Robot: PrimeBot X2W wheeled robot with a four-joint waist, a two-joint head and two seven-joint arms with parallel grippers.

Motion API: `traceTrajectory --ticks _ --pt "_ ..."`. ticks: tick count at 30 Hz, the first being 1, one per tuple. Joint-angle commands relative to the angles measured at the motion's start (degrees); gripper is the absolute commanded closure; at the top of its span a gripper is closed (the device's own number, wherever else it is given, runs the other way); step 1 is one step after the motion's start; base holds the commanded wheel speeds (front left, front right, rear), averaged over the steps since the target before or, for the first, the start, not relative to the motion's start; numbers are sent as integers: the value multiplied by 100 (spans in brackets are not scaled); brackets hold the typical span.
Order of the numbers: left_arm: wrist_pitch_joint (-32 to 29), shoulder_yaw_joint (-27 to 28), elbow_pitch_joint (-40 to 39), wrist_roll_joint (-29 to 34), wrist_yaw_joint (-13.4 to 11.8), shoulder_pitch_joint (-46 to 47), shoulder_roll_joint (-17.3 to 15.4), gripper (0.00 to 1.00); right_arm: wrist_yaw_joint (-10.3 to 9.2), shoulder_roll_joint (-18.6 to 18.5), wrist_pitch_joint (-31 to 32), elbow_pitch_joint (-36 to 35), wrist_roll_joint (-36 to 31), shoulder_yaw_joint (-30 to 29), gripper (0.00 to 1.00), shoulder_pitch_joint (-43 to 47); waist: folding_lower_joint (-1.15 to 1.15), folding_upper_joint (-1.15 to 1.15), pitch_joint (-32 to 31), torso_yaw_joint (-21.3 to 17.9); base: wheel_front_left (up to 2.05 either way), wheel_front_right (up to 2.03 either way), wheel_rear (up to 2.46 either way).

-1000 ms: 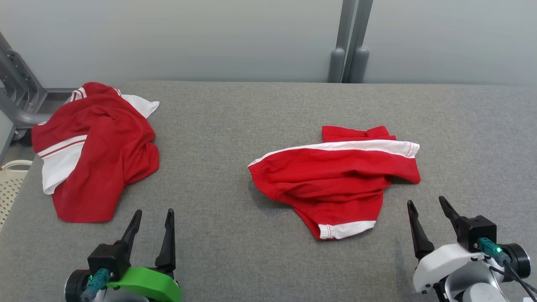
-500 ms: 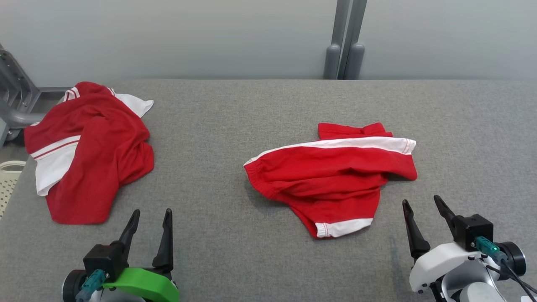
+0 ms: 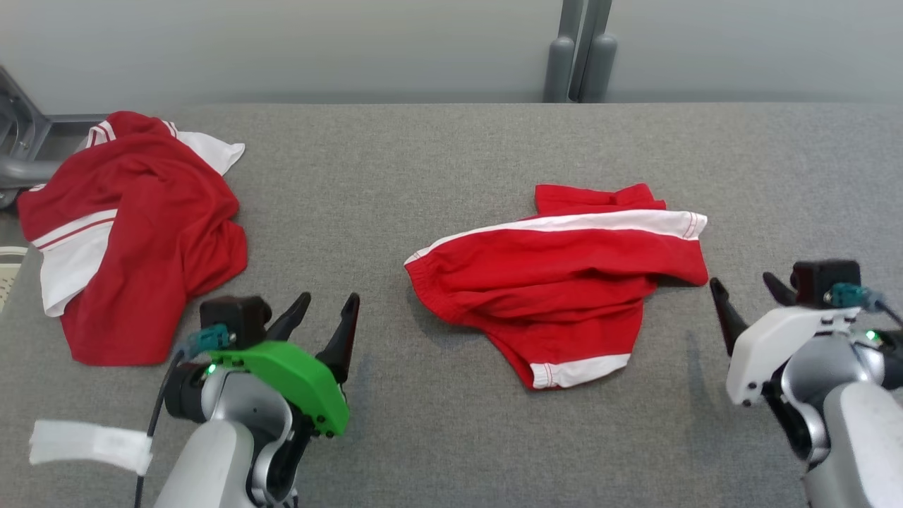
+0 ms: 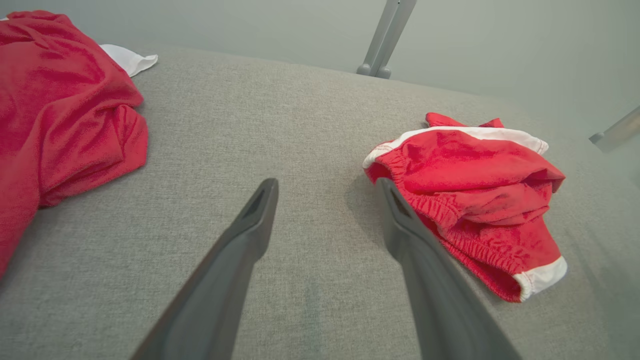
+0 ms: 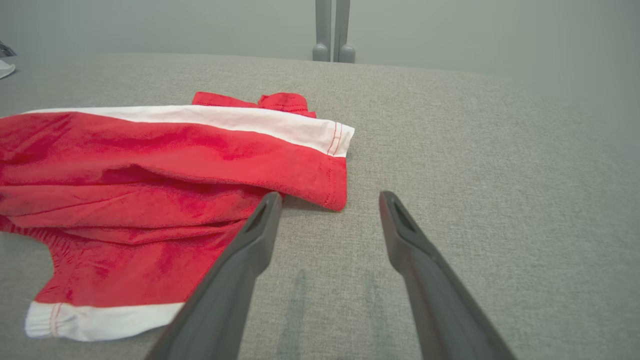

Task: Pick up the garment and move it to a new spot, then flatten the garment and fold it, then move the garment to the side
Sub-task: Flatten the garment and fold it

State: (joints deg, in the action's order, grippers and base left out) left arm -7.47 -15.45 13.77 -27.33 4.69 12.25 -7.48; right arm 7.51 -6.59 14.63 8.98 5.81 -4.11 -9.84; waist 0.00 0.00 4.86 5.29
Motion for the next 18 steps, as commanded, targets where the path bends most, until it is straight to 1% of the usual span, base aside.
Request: traceTrajectory --ticks 1,5,10,14,18 --pt "-257 -38 -77 -67 -50 240 41 0 -4 -154 242 -11 69 -39 0 -227 0 0 176 -23 0 0 0" --pt "-1159 -182 -202 -262 -364 754 231 0 -4 -553 875 137 76 -114 0 -838 0 0 462 43 0 0 0" --pt "-1962 -405 -98 -321 -748 1329 351 0 -5 -931 1373 489 189 171 0 -1572 0 0 822 74 0 0 0" --pt "-2263 -419 19 -460 -1077 1710 413 0 -6 -1103 1531 704 278 438 0 -2083 0 0 1087 73 0 0 0" --pt "-2518 -522 116 -749 -1290 1996 446 0 -5 -1273 1526 982 337 673 0 -2495 0 0 1290 81 0 0 0"
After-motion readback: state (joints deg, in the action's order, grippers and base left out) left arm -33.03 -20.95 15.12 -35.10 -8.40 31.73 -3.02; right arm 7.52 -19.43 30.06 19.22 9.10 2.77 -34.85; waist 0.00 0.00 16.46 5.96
